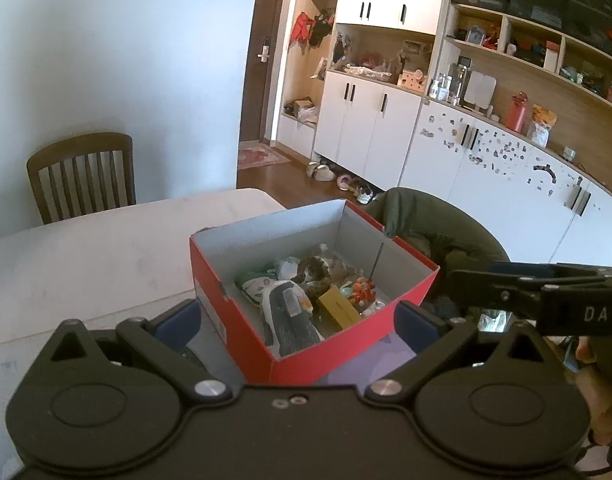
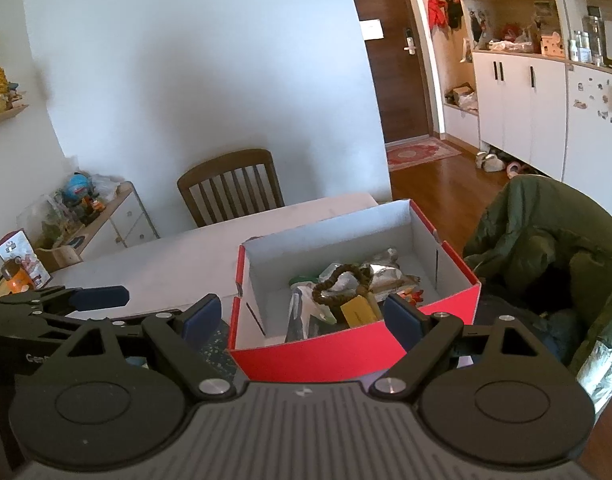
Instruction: Organize objects
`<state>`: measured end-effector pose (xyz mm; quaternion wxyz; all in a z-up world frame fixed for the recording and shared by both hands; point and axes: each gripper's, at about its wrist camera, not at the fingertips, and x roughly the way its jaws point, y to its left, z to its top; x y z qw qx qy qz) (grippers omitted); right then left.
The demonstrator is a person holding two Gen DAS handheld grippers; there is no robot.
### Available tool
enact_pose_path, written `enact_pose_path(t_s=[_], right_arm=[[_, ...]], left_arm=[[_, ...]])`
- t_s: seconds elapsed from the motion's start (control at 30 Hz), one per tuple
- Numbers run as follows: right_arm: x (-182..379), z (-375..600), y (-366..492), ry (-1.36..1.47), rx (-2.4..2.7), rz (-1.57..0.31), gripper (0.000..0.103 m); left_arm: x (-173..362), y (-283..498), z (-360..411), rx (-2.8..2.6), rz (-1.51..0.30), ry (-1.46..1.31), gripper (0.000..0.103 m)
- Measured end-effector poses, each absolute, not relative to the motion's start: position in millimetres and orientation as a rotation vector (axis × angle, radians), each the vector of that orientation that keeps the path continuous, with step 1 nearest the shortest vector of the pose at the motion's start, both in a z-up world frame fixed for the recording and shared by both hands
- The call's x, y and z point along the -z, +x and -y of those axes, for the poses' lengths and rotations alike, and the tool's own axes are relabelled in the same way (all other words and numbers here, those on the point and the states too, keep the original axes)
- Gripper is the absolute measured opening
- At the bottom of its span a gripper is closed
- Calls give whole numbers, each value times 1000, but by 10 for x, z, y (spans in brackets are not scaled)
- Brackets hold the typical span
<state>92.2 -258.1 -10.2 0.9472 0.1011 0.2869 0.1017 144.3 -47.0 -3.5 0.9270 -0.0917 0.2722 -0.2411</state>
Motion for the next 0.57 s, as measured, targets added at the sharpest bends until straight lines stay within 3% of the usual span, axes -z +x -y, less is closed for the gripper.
enact_pose_path(t_s=[0.57], right_arm=[[138, 2495, 798, 213, -142, -551, 89]], left_arm=[[-3, 1365, 404, 456, -476, -190, 102]])
